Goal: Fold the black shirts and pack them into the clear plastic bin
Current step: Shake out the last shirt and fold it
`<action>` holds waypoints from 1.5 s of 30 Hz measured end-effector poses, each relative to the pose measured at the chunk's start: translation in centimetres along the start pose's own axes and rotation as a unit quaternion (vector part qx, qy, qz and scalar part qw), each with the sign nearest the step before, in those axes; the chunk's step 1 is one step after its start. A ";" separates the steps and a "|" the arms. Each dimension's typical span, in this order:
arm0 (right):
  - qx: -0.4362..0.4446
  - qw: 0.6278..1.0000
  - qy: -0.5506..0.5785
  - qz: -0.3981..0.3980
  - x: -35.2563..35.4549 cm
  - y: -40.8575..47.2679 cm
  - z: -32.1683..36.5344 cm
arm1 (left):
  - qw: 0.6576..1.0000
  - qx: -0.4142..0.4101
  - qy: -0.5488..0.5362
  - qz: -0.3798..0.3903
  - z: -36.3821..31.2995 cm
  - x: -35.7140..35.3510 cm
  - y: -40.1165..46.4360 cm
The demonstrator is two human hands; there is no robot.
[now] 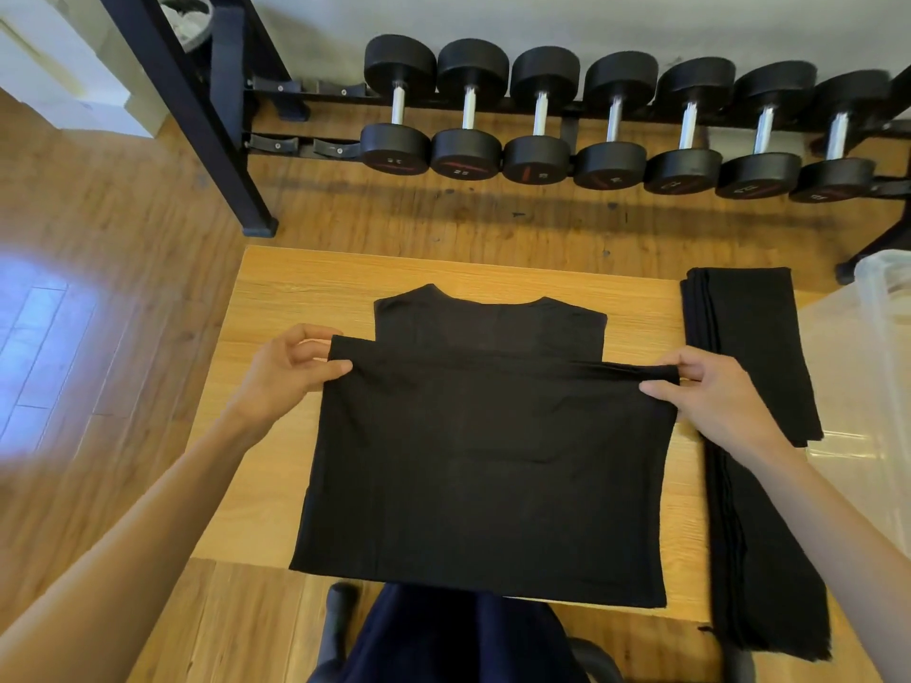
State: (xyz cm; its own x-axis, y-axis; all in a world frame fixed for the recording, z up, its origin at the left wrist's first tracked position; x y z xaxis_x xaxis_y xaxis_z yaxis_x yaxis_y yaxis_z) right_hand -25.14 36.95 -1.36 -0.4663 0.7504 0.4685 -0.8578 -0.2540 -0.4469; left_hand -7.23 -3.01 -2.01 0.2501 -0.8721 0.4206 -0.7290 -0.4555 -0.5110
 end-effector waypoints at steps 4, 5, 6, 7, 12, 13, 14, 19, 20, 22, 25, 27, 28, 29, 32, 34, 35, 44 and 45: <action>0.001 0.999 0.047 0.023 1.1 -0.5 1.9 | 0.999 -0.027 -0.017 0.037 -1.6 0.9 -0.2; 0.003 0.998 0.054 0.024 1.4 -0.4 2.3 | 0.998 -0.029 -0.022 0.043 -2.1 1.0 0.0; 0.007 0.998 0.057 0.024 1.6 -0.2 2.8 | 0.998 -0.031 -0.026 0.048 -2.5 1.2 0.2; 0.011 0.998 0.056 0.022 1.8 0.1 3.2 | 0.998 -0.031 -0.032 0.049 -2.8 1.5 0.5; 0.008 0.998 0.061 -0.003 2.5 3.1 4.3 | 0.997 -0.027 -0.053 0.040 -3.7 2.3 2.9; 0.006 0.998 0.058 -0.009 2.4 3.9 4.4 | 0.997 -0.024 -0.057 0.035 -3.7 2.4 3.6; 0.002 0.998 0.057 -0.016 2.3 4.6 4.4 | 0.997 -0.020 -0.062 0.029 -3.7 2.3 4.4; -0.016 0.999 0.032 -0.037 0.6 8.4 3.2 | 0.998 0.008 -0.056 -0.004 -2.5 1.1 8.1; -0.018 0.998 0.022 -0.048 0.2 9.0 2.7 | 0.998 0.011 -0.056 -0.007 -2.2 0.7 8.6; -0.015 0.997 -0.004 -0.071 -0.5 9.9 1.7 | 0.997 0.022 -0.064 -0.021 -1.4 0.2 9.5; -0.010 0.995 -0.026 -0.100 -1.2 10.5 0.5 | 0.996 0.038 -0.066 -0.055 -0.4 -0.2 10.2; -0.006 0.993 -0.041 -0.110 -1.6 10.6 0.1 | 0.994 0.045 -0.054 -0.080 0.0 -0.4 10.3; -0.001 0.992 -0.051 -0.117 -1.8 10.6 0.0 | 0.994 0.043 -0.049 -0.092 -0.1 -0.5 10.2; 0.004 0.990 -0.057 -0.126 -1.9 10.6 0.0 | 0.993 0.040 -0.051 -0.103 -0.2 -0.6 10.1; 0.018 0.987 -0.060 -0.148 -1.9 10.4 0.2 | 0.990 0.025 -0.093 -0.103 -0.7 -0.4 10.0; 0.022 0.987 -0.056 -0.152 -1.8 10.3 0.5 | 0.990 0.017 -0.111 -0.087 -0.6 0.0 10.1; 0.022 0.986 -0.055 -0.153 -1.7 10.3 0.6 | 0.990 0.017 -0.115 -0.081 -0.6 0.1 10.1; 0.042 0.962 -0.148 -0.226 -3.7 9.8 -0.1 | 0.979 0.016 0.009 -0.205 -0.3 -1.8 10.1; 0.062 0.953 -0.183 -0.235 -4.3 9.1 0.0 | 0.973 -0.001 0.033 -0.229 -0.3 -2.1 9.4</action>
State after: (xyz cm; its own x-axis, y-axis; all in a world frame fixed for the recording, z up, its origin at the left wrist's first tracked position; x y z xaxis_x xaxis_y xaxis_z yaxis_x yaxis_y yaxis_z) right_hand -30.96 31.41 -7.38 -0.0480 0.5426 0.8386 -0.9988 -0.0295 -0.0381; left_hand -14.80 -5.39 -7.43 0.5085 -0.5637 0.6509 -0.5518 -0.7936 -0.2562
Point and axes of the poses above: each hand's wrist, its own y-axis towards the middle knuckle, its own x-axis out of the back of the hand, z = x × y, the point moved 2 cm from there along y, towards the middle knuckle, and after that the axes turned 8 degrees about y, right-handed, at the moved point
